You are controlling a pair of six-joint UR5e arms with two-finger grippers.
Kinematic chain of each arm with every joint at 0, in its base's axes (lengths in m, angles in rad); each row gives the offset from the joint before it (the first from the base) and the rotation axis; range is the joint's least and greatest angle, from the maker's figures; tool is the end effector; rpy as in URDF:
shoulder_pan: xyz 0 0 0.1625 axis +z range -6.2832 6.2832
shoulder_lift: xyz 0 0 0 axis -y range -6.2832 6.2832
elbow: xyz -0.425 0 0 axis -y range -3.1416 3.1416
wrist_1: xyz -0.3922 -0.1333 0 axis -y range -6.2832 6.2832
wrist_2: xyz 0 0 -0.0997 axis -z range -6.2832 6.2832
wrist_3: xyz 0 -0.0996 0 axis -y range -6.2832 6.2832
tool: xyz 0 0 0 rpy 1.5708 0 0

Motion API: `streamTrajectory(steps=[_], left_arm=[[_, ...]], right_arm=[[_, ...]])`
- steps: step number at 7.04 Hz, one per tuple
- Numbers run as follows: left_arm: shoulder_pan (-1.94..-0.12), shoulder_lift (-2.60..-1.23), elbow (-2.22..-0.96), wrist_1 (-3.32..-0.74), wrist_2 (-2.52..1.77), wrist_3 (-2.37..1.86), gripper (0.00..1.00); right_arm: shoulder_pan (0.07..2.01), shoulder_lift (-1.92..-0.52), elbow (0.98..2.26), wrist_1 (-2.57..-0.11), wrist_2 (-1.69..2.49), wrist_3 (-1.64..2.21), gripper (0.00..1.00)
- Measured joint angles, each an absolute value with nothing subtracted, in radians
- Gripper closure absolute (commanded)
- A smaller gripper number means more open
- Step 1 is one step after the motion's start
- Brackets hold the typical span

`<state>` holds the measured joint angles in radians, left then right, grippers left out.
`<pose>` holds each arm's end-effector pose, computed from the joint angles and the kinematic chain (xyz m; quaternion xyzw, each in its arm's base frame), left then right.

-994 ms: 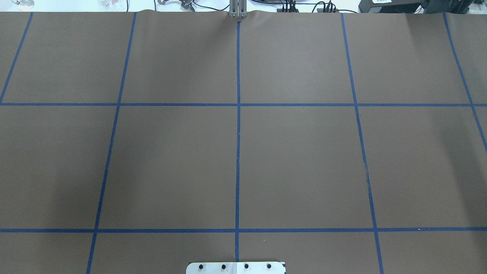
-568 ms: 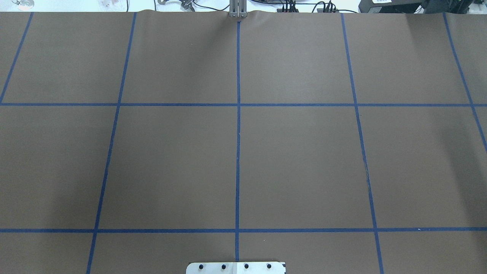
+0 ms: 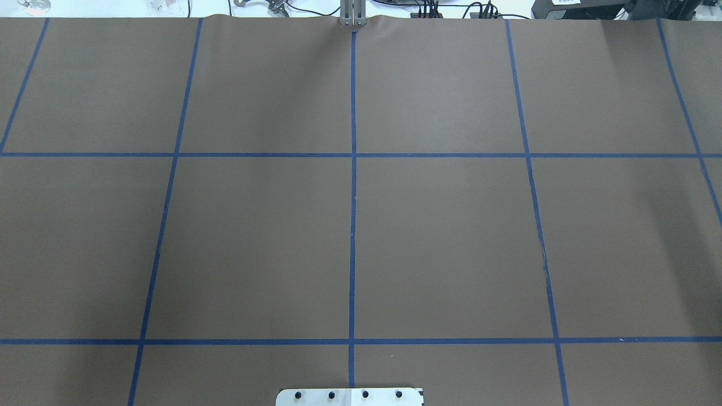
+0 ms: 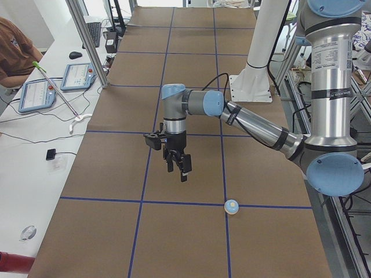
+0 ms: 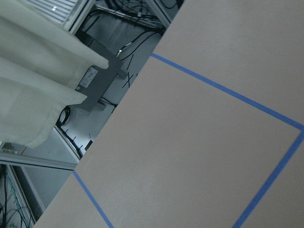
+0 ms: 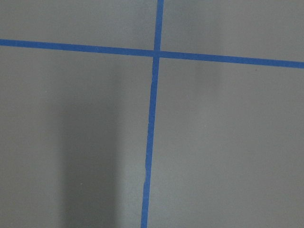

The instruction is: Place and press bell with both arms

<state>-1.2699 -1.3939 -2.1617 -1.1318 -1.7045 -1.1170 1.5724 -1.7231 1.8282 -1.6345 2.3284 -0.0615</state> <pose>-0.0016 -0.3999 0.5243 -0.0529 0.0426 -0.3967 0.9154 0.0655 -0.4281 0.6096 0.0309 -0.3689 -0.0355 0.9283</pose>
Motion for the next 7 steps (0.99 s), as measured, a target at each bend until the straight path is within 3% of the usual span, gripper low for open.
streamTrajectory(steps=[3,7], left_arm=[[-1.057,-1.267,-2.214,-1.131,-1.661,-1.605,0.00],[-0.682,-1.244,-2.201,-1.074,-1.662,-2.228,0.00]], right_arm=[[1.572,-1.730,1.842,-1.635,2.343,-0.060,0.00],[1.571,-1.721,1.837,-1.638,2.340,-0.060,0.00]])
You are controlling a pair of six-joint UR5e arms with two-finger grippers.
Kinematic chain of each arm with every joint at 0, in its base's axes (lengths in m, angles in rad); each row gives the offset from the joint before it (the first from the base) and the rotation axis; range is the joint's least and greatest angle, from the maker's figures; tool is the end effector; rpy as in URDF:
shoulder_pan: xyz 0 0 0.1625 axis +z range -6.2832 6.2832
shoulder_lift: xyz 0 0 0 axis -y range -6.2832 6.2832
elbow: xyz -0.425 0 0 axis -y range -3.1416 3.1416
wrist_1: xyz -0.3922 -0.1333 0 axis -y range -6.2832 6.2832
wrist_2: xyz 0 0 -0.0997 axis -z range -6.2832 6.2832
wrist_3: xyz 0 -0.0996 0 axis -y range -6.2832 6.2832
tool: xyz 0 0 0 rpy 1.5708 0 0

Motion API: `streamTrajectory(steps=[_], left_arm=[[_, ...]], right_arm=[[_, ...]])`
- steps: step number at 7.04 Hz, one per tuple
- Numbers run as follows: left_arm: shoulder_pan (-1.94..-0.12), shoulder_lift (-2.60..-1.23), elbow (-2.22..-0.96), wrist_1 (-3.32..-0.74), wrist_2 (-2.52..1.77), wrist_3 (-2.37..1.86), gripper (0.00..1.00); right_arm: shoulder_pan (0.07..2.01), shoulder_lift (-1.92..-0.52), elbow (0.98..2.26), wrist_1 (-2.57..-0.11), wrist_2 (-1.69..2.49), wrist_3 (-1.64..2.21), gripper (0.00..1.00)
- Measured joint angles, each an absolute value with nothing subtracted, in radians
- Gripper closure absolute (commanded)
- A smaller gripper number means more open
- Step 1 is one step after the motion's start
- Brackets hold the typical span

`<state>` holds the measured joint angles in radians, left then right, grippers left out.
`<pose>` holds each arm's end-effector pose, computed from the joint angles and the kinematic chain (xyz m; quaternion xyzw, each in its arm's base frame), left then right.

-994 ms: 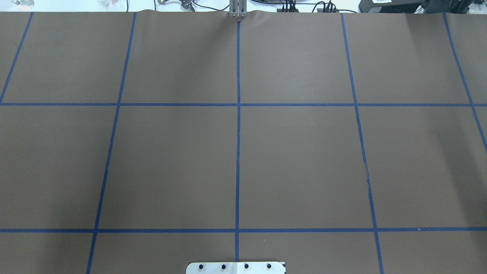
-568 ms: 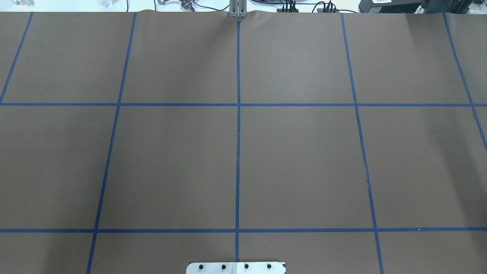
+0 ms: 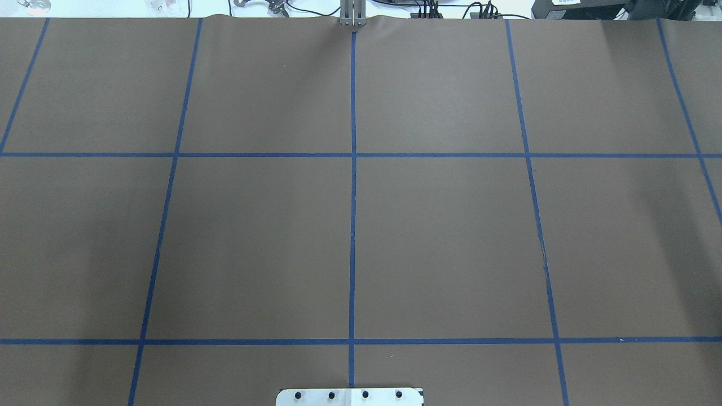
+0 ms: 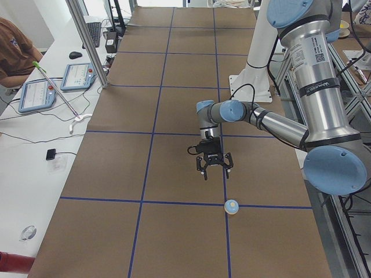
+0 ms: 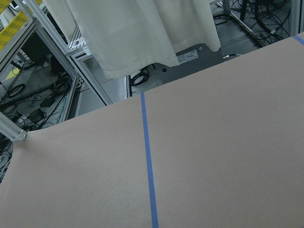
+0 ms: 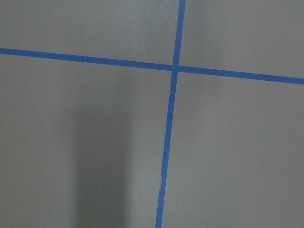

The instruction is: Place and press bell with both arms

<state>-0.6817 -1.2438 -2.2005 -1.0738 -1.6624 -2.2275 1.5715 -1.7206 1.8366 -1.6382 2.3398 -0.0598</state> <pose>0.1675 -0.2959 0.5646 -0.0468 -0.0963 -0.6203 0.7770 0.0643 -0.4291 0.6040 0.0339 -0.3741 -0.0365 0.9260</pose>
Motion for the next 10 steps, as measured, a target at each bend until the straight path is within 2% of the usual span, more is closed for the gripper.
streamTrajectory(steps=[4,10], left_arm=[[-0.480,-1.255,-2.076,-1.064,-1.671,-2.609,0.00],[-0.433,-1.325,-1.867,-1.136,-1.663,-2.670,0.00]], right_arm=[[1.569,-1.719,1.836,-1.643,2.340,-0.060,0.00],[1.569,-1.720,1.837,-1.644,2.339,-0.059,0.00]])
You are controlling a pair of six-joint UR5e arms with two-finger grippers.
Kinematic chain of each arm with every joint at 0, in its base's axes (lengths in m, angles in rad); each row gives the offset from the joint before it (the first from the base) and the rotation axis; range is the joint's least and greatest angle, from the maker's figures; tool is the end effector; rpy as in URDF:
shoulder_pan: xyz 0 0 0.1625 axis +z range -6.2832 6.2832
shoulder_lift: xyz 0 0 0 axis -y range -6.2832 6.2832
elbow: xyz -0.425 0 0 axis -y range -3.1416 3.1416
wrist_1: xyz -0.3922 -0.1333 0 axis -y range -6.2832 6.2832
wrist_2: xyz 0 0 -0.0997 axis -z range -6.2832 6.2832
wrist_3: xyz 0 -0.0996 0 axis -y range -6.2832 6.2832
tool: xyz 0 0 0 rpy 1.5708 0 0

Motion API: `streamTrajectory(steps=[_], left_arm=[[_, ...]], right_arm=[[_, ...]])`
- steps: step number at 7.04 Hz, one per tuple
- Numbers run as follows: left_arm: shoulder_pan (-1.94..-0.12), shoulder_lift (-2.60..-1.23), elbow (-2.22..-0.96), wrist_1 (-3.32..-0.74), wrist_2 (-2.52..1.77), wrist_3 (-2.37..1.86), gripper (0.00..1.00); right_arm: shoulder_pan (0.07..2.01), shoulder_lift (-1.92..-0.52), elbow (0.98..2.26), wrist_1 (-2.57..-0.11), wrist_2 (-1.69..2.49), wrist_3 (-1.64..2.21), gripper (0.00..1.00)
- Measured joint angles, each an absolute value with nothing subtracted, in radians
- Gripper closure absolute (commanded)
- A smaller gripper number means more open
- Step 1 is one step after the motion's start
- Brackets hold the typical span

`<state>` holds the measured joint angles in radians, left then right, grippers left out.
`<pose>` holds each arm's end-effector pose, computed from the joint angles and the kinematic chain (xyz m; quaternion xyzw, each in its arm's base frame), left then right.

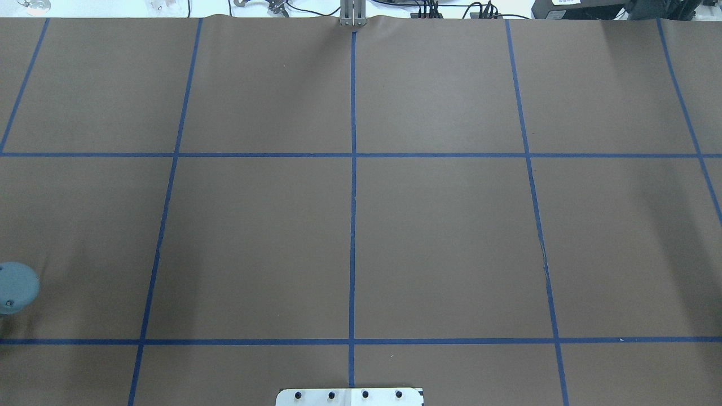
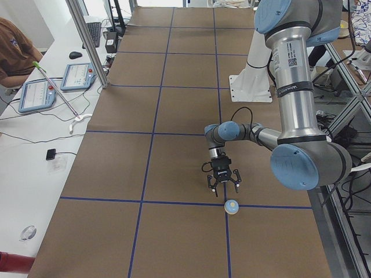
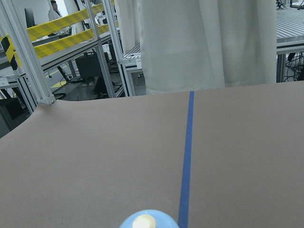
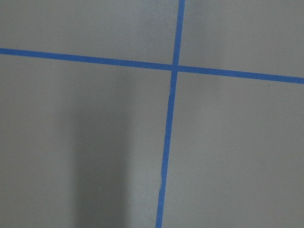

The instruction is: Place and press bell with both arms

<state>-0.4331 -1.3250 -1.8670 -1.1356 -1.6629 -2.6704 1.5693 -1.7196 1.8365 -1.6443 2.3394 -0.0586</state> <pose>0.2597 -0.2568 0.6843 0.0198 -0.1953 -0.6863 0.7003 0.0634 -0.4293 0.6043 0.0308 -0.3741 -0.0360 0.9262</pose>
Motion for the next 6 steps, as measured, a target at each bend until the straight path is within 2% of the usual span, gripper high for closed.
streamTrajectory(steps=[6], left_arm=[[-0.385,-1.330,-1.807,-1.149,-1.671,-2.745,0.00]], right_arm=[[1.569,-1.720,1.838,-1.643,2.339,-0.060,0.00]])
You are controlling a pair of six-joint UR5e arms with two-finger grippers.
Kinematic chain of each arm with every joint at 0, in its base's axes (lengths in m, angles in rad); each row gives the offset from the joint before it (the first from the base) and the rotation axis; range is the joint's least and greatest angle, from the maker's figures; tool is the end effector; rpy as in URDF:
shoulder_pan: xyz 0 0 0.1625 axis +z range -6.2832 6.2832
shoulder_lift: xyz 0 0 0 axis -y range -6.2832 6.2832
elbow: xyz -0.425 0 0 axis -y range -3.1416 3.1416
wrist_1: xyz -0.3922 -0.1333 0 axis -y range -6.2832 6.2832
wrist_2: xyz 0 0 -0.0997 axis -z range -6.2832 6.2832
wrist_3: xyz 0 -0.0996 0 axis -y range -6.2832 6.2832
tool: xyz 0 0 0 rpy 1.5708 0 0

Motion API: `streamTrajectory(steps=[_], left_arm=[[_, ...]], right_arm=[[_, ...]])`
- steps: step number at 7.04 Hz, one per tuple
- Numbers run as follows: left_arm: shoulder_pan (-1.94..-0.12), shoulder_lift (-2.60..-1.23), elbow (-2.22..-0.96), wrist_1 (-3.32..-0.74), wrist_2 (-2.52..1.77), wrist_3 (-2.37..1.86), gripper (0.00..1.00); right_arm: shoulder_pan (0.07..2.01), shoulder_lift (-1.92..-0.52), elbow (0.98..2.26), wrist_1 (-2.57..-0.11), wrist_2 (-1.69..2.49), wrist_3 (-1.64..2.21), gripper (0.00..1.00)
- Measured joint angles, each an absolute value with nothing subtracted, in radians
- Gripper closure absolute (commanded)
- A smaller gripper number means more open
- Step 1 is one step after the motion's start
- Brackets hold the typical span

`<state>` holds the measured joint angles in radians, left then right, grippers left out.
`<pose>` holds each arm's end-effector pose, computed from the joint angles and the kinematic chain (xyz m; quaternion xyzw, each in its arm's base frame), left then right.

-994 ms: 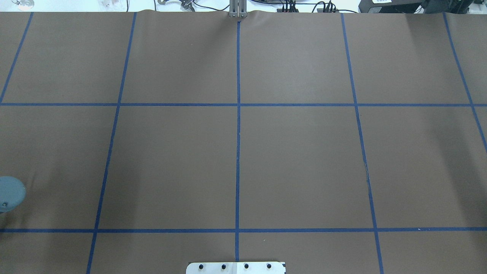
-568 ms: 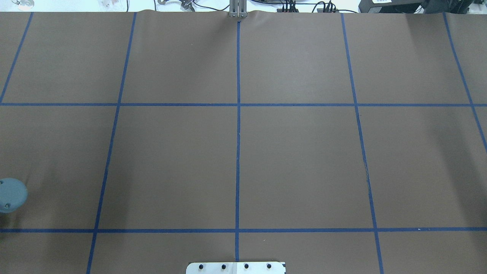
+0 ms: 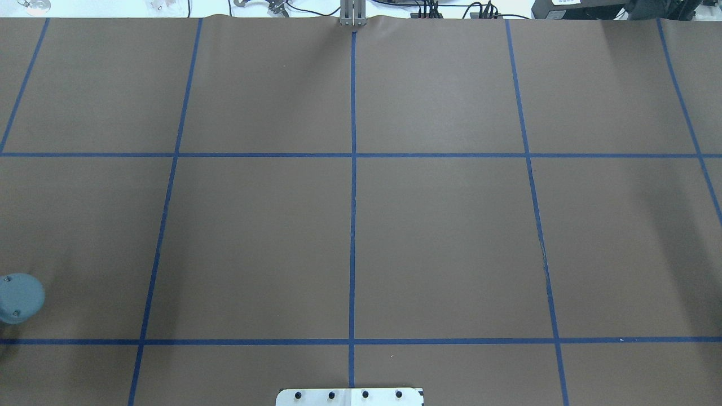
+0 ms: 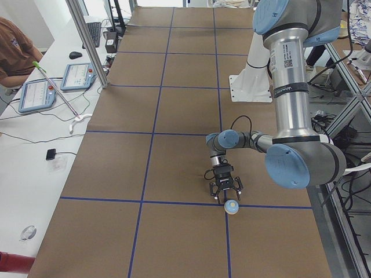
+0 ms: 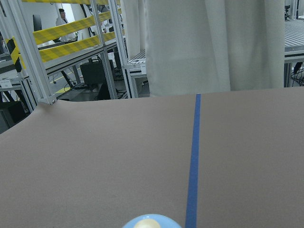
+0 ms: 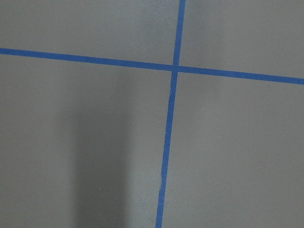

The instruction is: Place and press bell with both arms

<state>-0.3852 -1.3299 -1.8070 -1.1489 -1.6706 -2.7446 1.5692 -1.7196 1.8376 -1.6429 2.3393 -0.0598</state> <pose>0.2692 -0.2423 0.7085 0.0362 -0.2139 -0.6937 0.6869 0.0634 -0.4294 0.6036 0.0322 -0.3740 -0.0370 0.9261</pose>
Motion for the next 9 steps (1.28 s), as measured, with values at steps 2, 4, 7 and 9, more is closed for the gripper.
streamTrajectory(steps=[2,4,7,9], left_arm=[[-0.368,-1.330,-1.779,-1.168,-1.672,-2.769,0.00],[-0.353,-1.330,-1.771,-1.173,-1.673,-2.783,0.00],[-0.334,-1.330,-1.764,-1.173,-1.675,-2.793,0.00],[-0.317,-1.330,-1.745,-1.175,-1.674,-2.810,0.25]], right_arm=[[1.569,-1.720,1.838,-1.643,2.340,-0.060,0.00],[1.569,-1.719,1.838,-1.644,2.341,-0.059,0.00],[1.569,-1.718,1.839,-1.644,2.341,-0.059,0.00],[1.569,-1.718,1.839,-1.644,2.343,-0.058,0.00]])
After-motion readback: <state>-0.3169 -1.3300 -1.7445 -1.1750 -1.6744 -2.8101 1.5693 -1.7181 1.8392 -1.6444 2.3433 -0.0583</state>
